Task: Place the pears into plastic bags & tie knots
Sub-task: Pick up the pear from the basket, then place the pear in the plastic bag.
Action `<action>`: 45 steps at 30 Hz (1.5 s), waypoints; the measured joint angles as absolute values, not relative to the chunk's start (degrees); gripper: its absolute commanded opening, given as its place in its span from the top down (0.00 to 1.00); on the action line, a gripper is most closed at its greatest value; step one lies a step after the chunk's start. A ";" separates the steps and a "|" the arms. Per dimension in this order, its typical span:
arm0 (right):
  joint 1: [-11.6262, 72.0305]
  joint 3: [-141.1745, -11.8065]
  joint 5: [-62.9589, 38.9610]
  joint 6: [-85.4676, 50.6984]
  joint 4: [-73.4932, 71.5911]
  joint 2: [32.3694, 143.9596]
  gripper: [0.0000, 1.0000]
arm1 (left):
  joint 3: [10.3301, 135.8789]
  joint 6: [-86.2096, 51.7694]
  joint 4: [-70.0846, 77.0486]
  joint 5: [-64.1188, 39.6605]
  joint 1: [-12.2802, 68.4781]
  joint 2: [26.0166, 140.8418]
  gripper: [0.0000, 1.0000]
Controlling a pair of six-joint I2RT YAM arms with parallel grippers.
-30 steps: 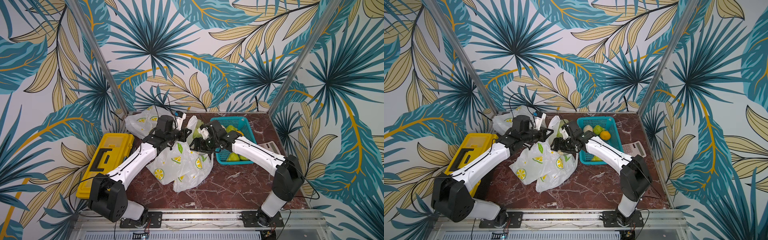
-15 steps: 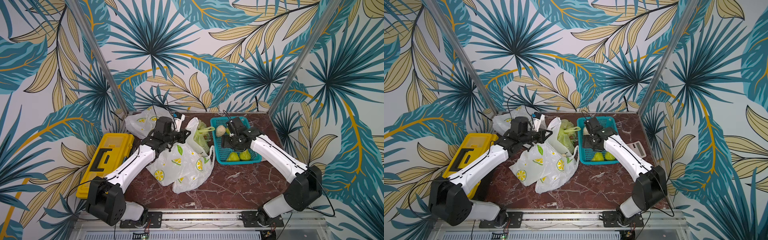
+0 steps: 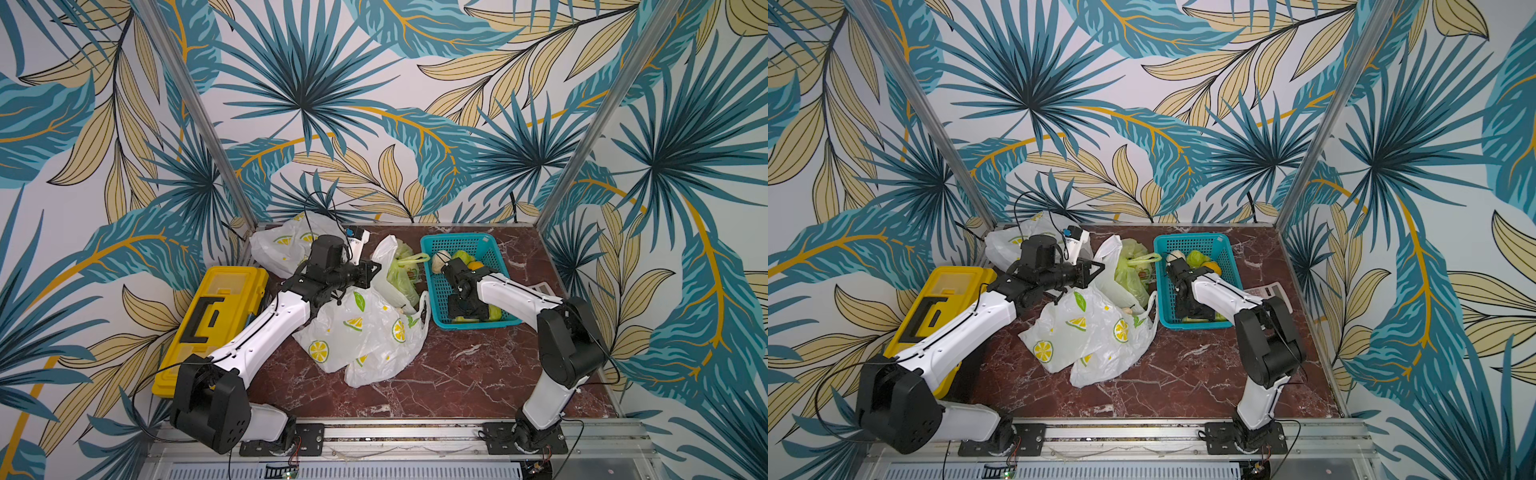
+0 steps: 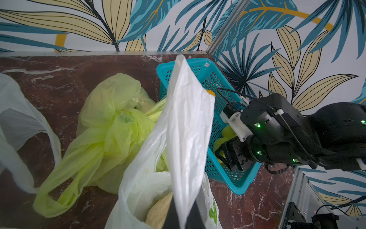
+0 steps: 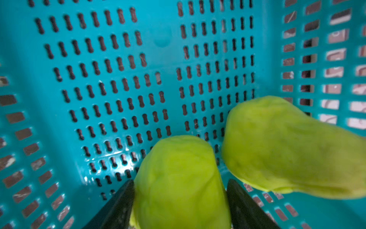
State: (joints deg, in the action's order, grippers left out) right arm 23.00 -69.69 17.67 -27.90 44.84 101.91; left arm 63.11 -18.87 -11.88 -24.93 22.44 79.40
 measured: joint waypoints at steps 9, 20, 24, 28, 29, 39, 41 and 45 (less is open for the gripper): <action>22.92 -70.24 14.50 -26.72 44.34 98.41 0.68 | 62.98 -18.81 -11.84 -25.12 22.44 79.26 0.96; 30.55 -82.06 5.28 -29.82 47.07 86.59 0.69 | 63.16 -18.83 -11.84 -26.24 22.46 79.59 0.96; 36.75 -84.29 2.04 -36.03 41.08 90.30 0.68 | 63.72 -18.90 -11.79 -26.46 22.83 79.75 0.96; 41.71 -86.19 0.51 -41.76 35.35 98.08 0.56 | 63.79 -18.87 -11.81 -26.61 22.85 79.75 0.96; 42.50 -86.35 -0.08 -42.57 34.61 99.46 0.51 | 63.79 -18.87 -11.81 -26.59 22.83 79.72 0.96; 43.11 -87.44 -3.84 -43.18 38.79 100.09 0.25 | 63.00 -18.79 -11.77 -26.00 21.74 78.63 0.96; 42.65 -86.67 -2.17 -43.77 40.16 98.15 0.28 | 62.65 -18.63 -11.73 -25.91 21.69 78.50 0.96; 42.17 -82.30 2.63 -47.70 41.93 93.86 0.31 | 60.80 -18.41 -11.77 -25.85 21.69 77.65 0.96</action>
State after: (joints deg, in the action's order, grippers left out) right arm 42.17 -82.30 2.63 -47.70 41.93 93.86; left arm 60.80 -18.41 -11.77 -25.85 21.69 77.65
